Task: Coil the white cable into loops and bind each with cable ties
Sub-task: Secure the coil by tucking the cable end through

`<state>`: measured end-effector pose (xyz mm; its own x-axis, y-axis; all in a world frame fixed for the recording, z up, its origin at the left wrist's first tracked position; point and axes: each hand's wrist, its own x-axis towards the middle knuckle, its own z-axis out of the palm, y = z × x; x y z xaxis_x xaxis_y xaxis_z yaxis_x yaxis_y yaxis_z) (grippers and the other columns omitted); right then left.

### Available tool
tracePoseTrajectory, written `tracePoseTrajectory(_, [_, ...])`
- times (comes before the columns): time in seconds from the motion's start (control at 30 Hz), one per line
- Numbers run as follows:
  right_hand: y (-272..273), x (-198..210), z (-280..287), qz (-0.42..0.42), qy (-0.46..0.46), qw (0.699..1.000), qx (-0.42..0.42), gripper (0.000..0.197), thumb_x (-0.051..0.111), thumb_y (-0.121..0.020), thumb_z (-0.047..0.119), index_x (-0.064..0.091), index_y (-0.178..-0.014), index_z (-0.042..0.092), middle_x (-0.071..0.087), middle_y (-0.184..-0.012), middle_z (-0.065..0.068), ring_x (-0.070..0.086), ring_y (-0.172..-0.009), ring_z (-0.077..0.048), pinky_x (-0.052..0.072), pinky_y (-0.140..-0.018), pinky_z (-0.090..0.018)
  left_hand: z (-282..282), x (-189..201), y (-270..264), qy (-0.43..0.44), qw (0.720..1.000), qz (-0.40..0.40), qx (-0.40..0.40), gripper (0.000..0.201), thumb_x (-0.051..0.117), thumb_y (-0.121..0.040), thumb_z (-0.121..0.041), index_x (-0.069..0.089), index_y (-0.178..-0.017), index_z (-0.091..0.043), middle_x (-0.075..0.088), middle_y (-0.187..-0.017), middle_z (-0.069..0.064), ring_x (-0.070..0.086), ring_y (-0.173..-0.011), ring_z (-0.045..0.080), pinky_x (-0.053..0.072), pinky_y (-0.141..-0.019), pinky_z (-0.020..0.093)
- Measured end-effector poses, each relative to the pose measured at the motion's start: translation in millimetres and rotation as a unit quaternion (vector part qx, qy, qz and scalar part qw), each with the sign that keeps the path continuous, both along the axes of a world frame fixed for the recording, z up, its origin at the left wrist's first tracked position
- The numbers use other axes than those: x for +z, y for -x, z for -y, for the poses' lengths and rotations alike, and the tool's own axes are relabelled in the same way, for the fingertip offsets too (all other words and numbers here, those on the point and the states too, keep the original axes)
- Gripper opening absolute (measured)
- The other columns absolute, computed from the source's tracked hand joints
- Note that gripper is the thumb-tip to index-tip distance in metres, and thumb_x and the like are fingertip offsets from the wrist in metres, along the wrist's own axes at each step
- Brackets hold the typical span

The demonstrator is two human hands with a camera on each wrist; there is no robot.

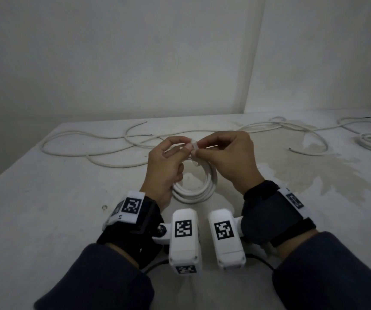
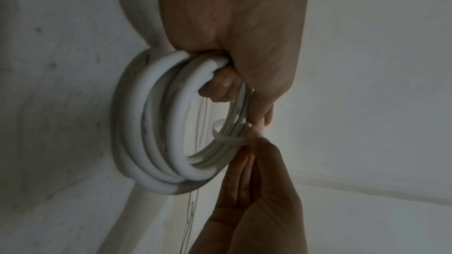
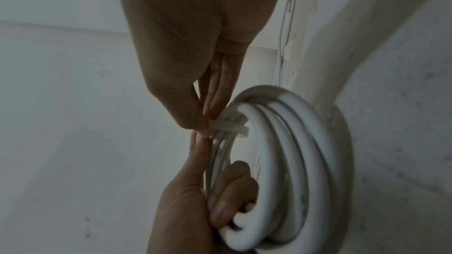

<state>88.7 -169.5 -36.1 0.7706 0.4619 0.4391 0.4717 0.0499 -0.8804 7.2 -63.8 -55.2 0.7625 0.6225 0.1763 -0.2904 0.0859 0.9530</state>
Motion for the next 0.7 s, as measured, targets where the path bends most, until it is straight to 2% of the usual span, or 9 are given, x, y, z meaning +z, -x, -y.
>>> tracePoseTrajectory(0.17, [-1.2, -1.2, 0.4, -0.014, -0.015, 1.0, -0.003, 0.016, 0.084, -0.065, 0.002, 0.073, -0.066, 0.014, 0.072, -0.068, -0.005, 0.07, -0.062, -0.015, 0.058, -0.064, -0.026, 0.1, 0.1, -0.3, 0.008, 1.0, 0.004, -0.01, 0.013, 0.057, -0.092, -0.007, 0.061, -0.089, -0.018, 0.063, -0.061, -0.009, 0.025, -0.042, 0.005, 0.018, -0.037, 0.015])
tracePoseTrajectory(0.27, [-0.8, -1.3, -0.8, 0.004, 0.005, 1.0, 0.012, 0.018, 0.083, -0.067, 0.003, 0.074, -0.066, 0.018, 0.073, -0.069, -0.002, 0.069, -0.064, -0.011, 0.057, -0.067, -0.025, -0.8, -1.2, -0.1, 0.008, 1.0, -0.004, 0.009, 0.013, 0.058, -0.092, -0.008, 0.061, -0.087, -0.019, 0.066, -0.065, -0.008, 0.027, -0.042, 0.006, 0.02, -0.038, 0.016])
tracePoseTrajectory(0.47, [-3.2, -3.8, -0.9, 0.008, 0.02, 1.0, 0.007, 0.014, 0.083, -0.066, 0.003, 0.075, -0.067, 0.013, 0.073, -0.071, -0.003, 0.068, -0.064, -0.011, 0.055, -0.066, -0.021, -2.1, -3.2, -1.8, -0.015, 1.0, -0.021, 0.006, 0.012, 0.058, -0.093, -0.009, 0.061, -0.087, -0.019, 0.066, -0.07, -0.005, 0.027, -0.041, 0.007, 0.021, -0.038, 0.015])
tracePoseTrajectory(0.57, [-3.8, -4.0, -0.8, 0.025, 0.026, 0.999, -0.007, 0.018, 0.083, -0.066, 0.004, 0.073, -0.064, 0.019, 0.072, -0.069, 0.002, 0.068, -0.063, -0.01, 0.056, -0.066, -0.023, -2.0, -1.9, -1.2, -0.038, 0.999, -0.027, -0.004, 0.01, 0.058, -0.093, -0.009, 0.062, -0.091, -0.017, 0.065, -0.069, -0.006, 0.026, -0.042, 0.009, 0.021, -0.038, 0.016])
tracePoseTrajectory(0.7, [-3.5, -3.5, -1.7, 0.052, 0.03, 0.998, -0.024, 0.023, 0.083, -0.067, 0.006, 0.071, -0.061, 0.024, 0.067, -0.061, 0.011, 0.064, -0.055, -0.003, 0.052, -0.059, -0.016, -1.8, 0.2, -0.5, -0.039, 0.999, -0.028, -0.017, 0.008, 0.057, -0.093, -0.007, 0.063, -0.093, -0.013, 0.062, -0.063, -0.009, 0.025, -0.042, 0.008, 0.019, -0.038, 0.015])
